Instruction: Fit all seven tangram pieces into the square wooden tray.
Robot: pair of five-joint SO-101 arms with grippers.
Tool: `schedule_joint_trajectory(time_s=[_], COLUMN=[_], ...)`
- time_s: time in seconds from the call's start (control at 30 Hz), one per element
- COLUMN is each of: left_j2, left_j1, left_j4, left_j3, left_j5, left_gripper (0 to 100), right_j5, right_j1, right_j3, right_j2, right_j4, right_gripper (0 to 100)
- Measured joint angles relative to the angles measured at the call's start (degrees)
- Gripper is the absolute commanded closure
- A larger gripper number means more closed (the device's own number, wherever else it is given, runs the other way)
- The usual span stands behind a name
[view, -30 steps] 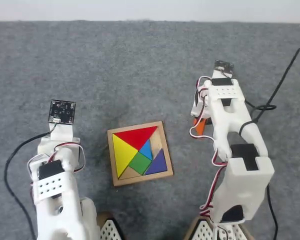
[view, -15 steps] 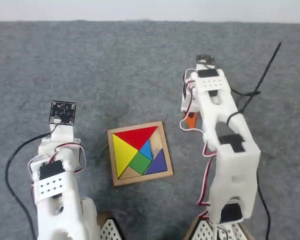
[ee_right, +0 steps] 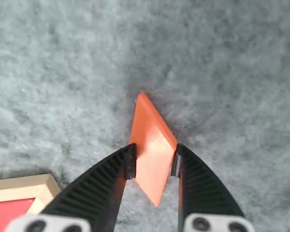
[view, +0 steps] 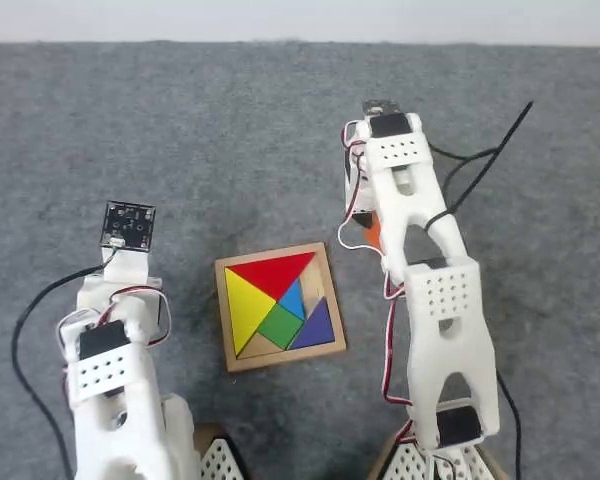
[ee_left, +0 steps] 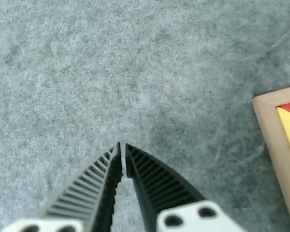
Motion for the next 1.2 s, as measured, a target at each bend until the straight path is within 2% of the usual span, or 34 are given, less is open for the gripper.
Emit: schedule_joint_trajectory(time_s=[0.13,0.27,0.43,0.7,1.1,1.2], left_j2=[0.00,0.00,0.00,0.00,0.00,0.00], left_j1=[0.00,0.00,0.00,0.00,0.00,2.37], left_j4=[0.00,0.00,0.00,0.00,0.00,-0.70], left_j3=[0.00,0.00,0.00,0.00,0.00,-0.44], left_j5=[0.00,0.00,-0.09,-0.09,0.00,3.69], left_gripper=[99,99,99,99,99,99], right_j5=[3.08,4.13,5.19,7.56,8.62,9.49], right_j1=[-1.14,-1.49,-1.67,-6.77,-8.79,-8.88], right_j3=[-8.97,-13.80,-14.86,-14.51,-14.77,-14.42], right_j2=[5.19,7.82,7.82,7.82,7.82,7.03], right_j4=[3.52,4.04,4.04,4.04,4.04,4.04], right_gripper=[89.2,97.3,94.6,98.5,98.6,98.9])
